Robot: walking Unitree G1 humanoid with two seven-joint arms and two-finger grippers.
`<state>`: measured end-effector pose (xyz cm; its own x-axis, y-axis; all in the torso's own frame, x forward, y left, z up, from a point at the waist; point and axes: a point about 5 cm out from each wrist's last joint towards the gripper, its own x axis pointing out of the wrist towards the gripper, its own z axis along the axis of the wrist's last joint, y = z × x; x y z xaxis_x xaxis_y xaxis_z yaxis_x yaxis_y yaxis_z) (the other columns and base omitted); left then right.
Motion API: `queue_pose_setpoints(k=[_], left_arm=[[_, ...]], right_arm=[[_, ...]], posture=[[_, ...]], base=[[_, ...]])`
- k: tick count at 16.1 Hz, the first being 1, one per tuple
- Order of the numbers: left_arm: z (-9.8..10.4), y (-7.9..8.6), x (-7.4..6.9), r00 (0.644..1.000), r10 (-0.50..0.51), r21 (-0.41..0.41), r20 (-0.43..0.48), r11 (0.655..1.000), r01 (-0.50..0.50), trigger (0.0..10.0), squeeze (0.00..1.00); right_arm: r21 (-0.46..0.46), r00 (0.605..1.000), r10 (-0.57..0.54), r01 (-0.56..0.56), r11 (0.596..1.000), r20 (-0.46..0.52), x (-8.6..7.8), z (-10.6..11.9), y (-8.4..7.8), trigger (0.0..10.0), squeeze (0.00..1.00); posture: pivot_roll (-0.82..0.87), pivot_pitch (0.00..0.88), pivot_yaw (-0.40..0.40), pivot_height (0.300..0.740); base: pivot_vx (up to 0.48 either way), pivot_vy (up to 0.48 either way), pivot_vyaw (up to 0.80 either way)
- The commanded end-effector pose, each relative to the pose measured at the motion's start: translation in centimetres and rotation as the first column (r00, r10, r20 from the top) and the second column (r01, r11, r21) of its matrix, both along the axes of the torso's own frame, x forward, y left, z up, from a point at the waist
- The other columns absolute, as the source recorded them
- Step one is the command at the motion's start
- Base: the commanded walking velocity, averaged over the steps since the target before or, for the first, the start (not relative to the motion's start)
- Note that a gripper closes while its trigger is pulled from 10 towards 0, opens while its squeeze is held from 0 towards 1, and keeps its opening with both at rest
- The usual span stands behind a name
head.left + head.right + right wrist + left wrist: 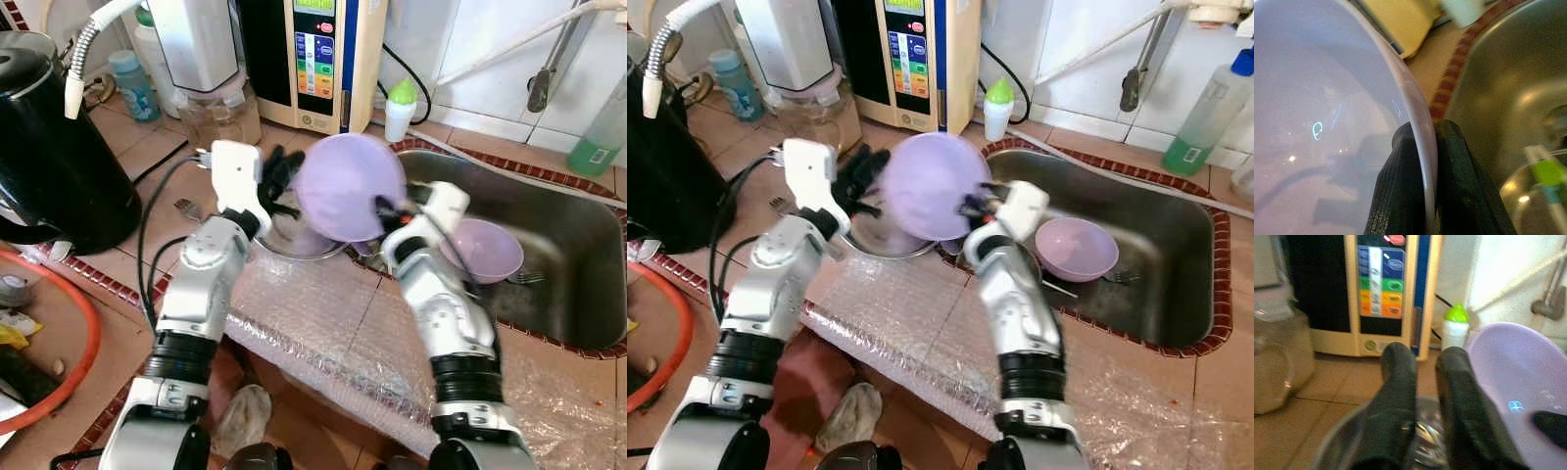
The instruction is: Kitchen organization
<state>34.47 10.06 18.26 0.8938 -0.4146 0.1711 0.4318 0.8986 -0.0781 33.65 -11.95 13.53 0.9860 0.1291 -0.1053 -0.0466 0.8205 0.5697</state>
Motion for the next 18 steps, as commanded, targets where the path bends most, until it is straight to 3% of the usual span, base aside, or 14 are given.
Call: queue_pose_setpoints(k=[1, 5, 8, 10, 11, 12, 13, 15, 17, 18], left_arm=[[0.7, 0.0, 0.3, 1.000, -0.005, 0.000, 0.025, 1.000, 0.005, 10.0, 1.00], [0.7, -0.2, 0.2, 0.999, -0.023, 0.012, 0.029, 1.000, 0.023, 10.0, 1.00], [0.0, 0.3, 0.0, 1.000, -0.004, 0.031, 0.005, 1.000, 0.004, 10.0, 1.00], [-0.2, 0.5, 0.0, 1.000, 0.004, 0.042, -0.005, 0.999, -0.004, 10.0, 1.00], [-0.4, 0.6, -0.1, 1.000, 0.010, 0.048, -0.018, 0.999, -0.009, 10.0, 1.00], [-0.7, 0.8, -0.2, 0.999, 0.013, 0.057, -0.038, 0.998, -0.010, 10.0, 1.00], [-1.2, 1.1, -0.2, 0.997, 0.019, 0.086, -0.075, 0.996, -0.013, 10.0, 1.00], [-2.1, 1.5, -0.6, 0.991, -0.018, 0.119, -0.131, 0.992, 0.033, 10.0, 1.00], [-3.2, 1.8, -1.5, 0.976, -0.092, 0.165, -0.197, 0.978, 0.126, 10.0, 1.00], [-3.6, 2.0, -2.0, 0.966, -0.135, 0.202, -0.223, 0.963, 0.181, 10.0, 1.00]], right_arm=[[0.007, 0.999, -0.036, 0.036, 0.999, -0.012, -0.2, -0.2, -0.5, 0.0, 0.00], [0.062, 0.987, -0.149, 0.145, 0.988, 0.060, 0.4, 1.3, -1.7, 0.0, 0.00], [0.169, 0.956, -0.267, 0.246, 0.954, 0.117, 1.4, 3.2, -3.7, 0.0, 0.00], [0.167, 0.947, -0.291, 0.268, 0.949, 0.137, 1.8, 3.8, -4.4, 0.0, 0.00], [0.103, 0.939, -0.309, 0.296, 0.950, 0.150, 2.0, 3.9, -5.2, 0.0, 0.00], [-0.023, 0.934, -0.324, 0.330, 0.944, 0.150, 2.1, 3.6, -6.1, 0.0, 0.00], [-0.160, 0.920, -0.380, 0.391, 0.906, 0.097, 2.1, 2.4, -7.5, 0.0, 0.00], [-0.224, 0.864, -0.502, 0.483, 0.846, -0.034, 1.2, -0.4, -10.1, 0.0, 0.00], [-0.277, 0.841, -0.533, 0.494, 0.824, -0.088, 0.3, -2.1, -10.7, 0.0, 0.00], [-0.301, 0.845, -0.517, 0.463, 0.834, -0.133, 0.0, -3.2, -10.4, 4.0, 0.00]], posture=[[-0.05, 0.009, 0.103, 0.740], [-0.06, 0.015, 0.106, 0.740], [-0.04, 0.022, 0.099, 0.740], [-0.04, 0.025, 0.091, 0.740], [-0.04, 0.025, 0.091, 0.740], [-0.04, 0.025, 0.091, 0.740], [-0.03, 0.024, 0.087, 0.740], [-0.03, 0.025, 0.082, 0.740], [-0.03, 0.029, 0.082, 0.740], [-0.03, 0.029, 0.084, 0.740]], base=[[0.000, 0.000, 0.00], [0.000, 0.000, 0.00], [0.000, 0.000, 0.00], [0.000, 0.000, 0.00], [0.000, 0.000, 0.00], [0.000, 0.000, 0.00], [0.000, 0.000, 0.00], [0.000, 0.000, 0.00], [0.000, 0.000, 0.00], [0.000, 0.000, 0.00]])
